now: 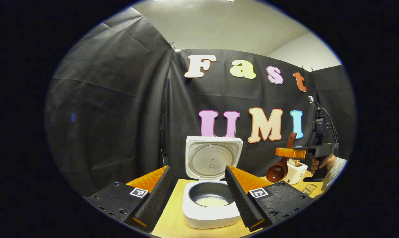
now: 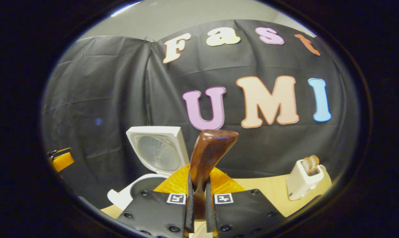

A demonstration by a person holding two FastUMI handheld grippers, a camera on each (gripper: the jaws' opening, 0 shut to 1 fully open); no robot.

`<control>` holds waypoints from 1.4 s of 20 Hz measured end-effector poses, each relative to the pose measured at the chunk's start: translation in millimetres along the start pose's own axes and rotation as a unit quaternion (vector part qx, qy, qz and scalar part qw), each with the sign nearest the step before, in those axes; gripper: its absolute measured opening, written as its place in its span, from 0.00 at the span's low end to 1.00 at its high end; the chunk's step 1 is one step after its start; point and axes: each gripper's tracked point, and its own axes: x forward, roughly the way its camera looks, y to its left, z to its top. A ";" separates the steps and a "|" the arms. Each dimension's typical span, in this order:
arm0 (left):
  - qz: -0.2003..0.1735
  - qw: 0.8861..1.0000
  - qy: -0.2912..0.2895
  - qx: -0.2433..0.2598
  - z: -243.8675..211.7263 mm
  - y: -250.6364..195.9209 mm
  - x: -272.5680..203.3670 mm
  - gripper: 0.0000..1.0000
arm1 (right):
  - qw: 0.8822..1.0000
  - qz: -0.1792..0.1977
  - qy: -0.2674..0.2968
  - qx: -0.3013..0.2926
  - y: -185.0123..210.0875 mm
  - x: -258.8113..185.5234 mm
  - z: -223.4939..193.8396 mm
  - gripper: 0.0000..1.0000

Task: Close the left gripper, press the button to open the rice cooker; take a wooden spoon from the chopstick holder with the right hand, scoop a spoonful of rice and pour it into the rice cooker, then put the wooden spoon back into the chopstick holder.

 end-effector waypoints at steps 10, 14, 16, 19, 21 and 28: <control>-0.047 0.999 -0.008 0.008 8.7 -79.1 29.5 0.93 | 0.991 -0.131 0.006 0.016 -179.0 -79.6 -17.0 0.17; -0.055 0.998 -0.007 0.007 8.6 -103.7 32.7 0.92 | 0.985 -0.172 0.022 0.025 -236.1 -106.5 -39.6 0.17; -0.055 0.998 -0.007 0.011 8.0 -114.2 34.5 0.95 | 0.982 -0.185 0.027 0.033 -257.2 -116.5 -51.3 0.16; -0.054 0.998 -0.008 0.014 10.1 -127.8 35.8 0.92 | 0.978 -0.203 0.037 0.037 -286.0 -129.9 -69.5 0.16; -0.053 0.998 -0.007 0.015 10.0 -134.9 35.0 0.92 | 0.976 -0.211 0.046 0.039 -300.4 -135.8 -82.2 0.16; -0.044 0.999 -0.003 0.023 7.7 -154.1 34.4 0.95 | 0.974 -0.201 0.084 0.062 -316.8 -144.1 -132.3 0.17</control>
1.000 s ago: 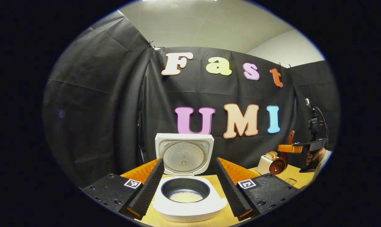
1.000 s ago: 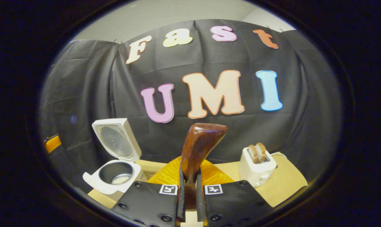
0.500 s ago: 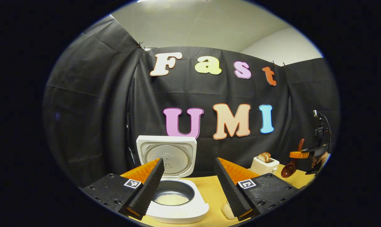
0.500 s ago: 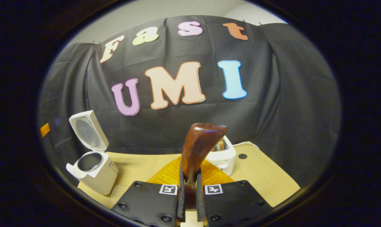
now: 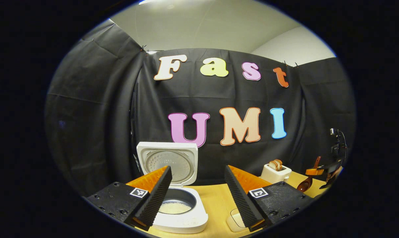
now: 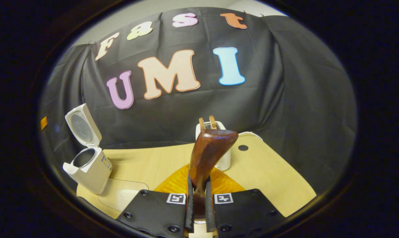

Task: Close the left gripper, press the button to open the rice cooker; take a wooden spoon from the chopstick holder with the right hand, scoop a spoonful of rice and pour it into the rice cooker, then put the wooden spoon back into the chopstick holder.

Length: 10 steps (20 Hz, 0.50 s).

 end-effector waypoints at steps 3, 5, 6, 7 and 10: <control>0.004 1.000 0.001 0.003 0.1 -4.1 0.2 0.94 | 1.000 0.011 0.014 0.001 2.8 4.7 -19.3 0.18; 0.006 1.000 0.002 0.005 0.1 -7.9 -1.3 0.93 | 1.000 0.018 0.023 -0.002 6.9 9.4 -32.9 0.16; 0.007 1.000 0.003 0.007 -0.1 -8.4 -1.9 0.94 | 0.999 0.020 0.026 -0.006 7.3 12.0 -39.7 0.16; 0.008 1.000 0.003 0.008 -0.1 -7.2 -3.2 0.94 | 0.999 0.020 0.029 -0.011 7.7 14.6 -45.6 0.17; 0.012 1.000 0.003 0.009 0.8 -4.2 -5.9 0.92 | 0.999 0.018 0.038 -0.018 7.0 21.8 -62.7 0.17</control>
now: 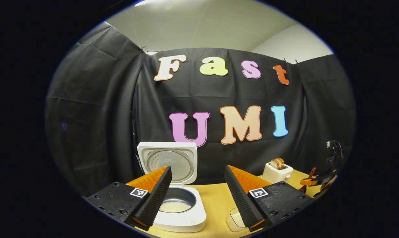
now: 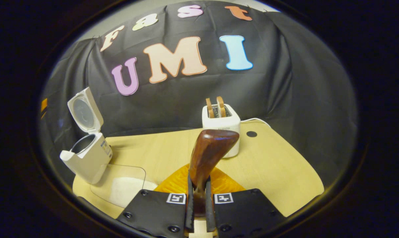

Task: Close the left gripper, press the button to open the rice cooker; take a wooden spoon from the chopstick holder with the right hand, scoop a spoonful of rice and pour it into the rice cooker, then put the wooden spoon back into the chopstick holder.

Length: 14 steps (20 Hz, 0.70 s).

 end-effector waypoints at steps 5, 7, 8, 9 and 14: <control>0.009 1.000 0.002 0.001 -3.0 13.1 -0.7 0.95 | 0.999 -0.007 0.027 0.022 -6.0 9.5 -27.5 0.17; 0.006 1.000 0.002 0.001 -3.6 18.0 -0.2 0.93 | 0.999 -0.008 0.038 0.035 -6.2 9.5 -35.2 0.19; 0.008 1.000 0.002 0.000 -5.3 20.8 0.9 0.93 | 0.999 -0.011 0.035 0.039 -8.5 5.7 -31.9 0.22; 0.008 1.000 0.003 -0.003 -6.1 23.9 4.1 0.95 | 0.999 -0.015 0.030 0.039 -12.8 2.8 -28.8 0.22; 0.001 1.000 -0.002 -0.003 1.2 40.0 31.4 0.94 | 0.997 -0.076 -0.005 0.011 -40.2 -31.1 0.9 1.00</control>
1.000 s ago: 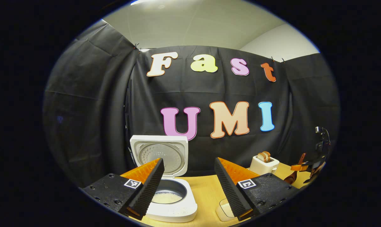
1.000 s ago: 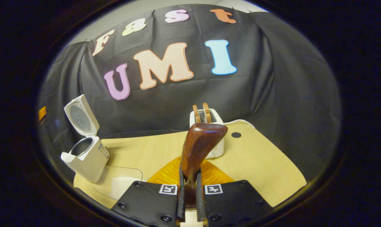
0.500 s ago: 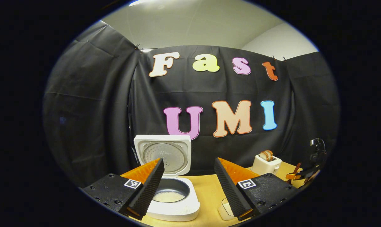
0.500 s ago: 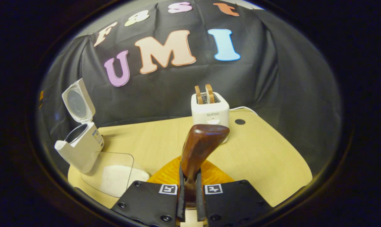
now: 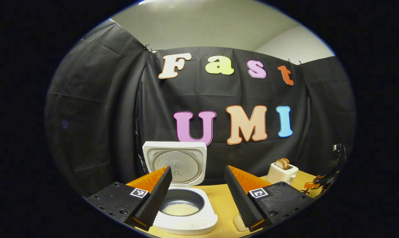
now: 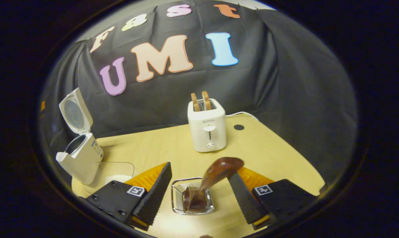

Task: Close the left gripper, press the button to open the rice cooker; take a wooden spoon from the chopstick holder with the right hand, scoop a spoonful of rice and pour it into the rice cooker, then put the wooden spoon back into the chopstick holder.

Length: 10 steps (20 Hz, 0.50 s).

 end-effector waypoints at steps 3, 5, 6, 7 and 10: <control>-0.006 1.000 -0.005 0.001 11.5 14.6 29.9 0.94 | 0.999 -0.031 -0.045 -0.002 -15.8 -29.4 36.6 0.99; -0.009 1.000 -0.008 -0.006 20.7 26.5 54.6 0.92 | 0.997 -0.037 -0.066 0.008 -20.1 -48.0 59.0 0.99; -0.008 1.000 -0.010 -0.010 24.7 33.5 67.3 0.92 | 0.996 -0.040 -0.074 0.010 -21.8 -54.8 66.9 0.99; -0.004 1.000 -0.011 -0.011 28.4 40.6 81.4 0.94 | 0.996 -0.042 -0.081 0.011 -22.1 -62.5 75.2 1.00; 0.008 1.000 -0.011 0.011 34.3 59.8 121.0 0.94 | 0.994 -0.045 -0.101 0.002 -21.2 -75.8 88.8 1.00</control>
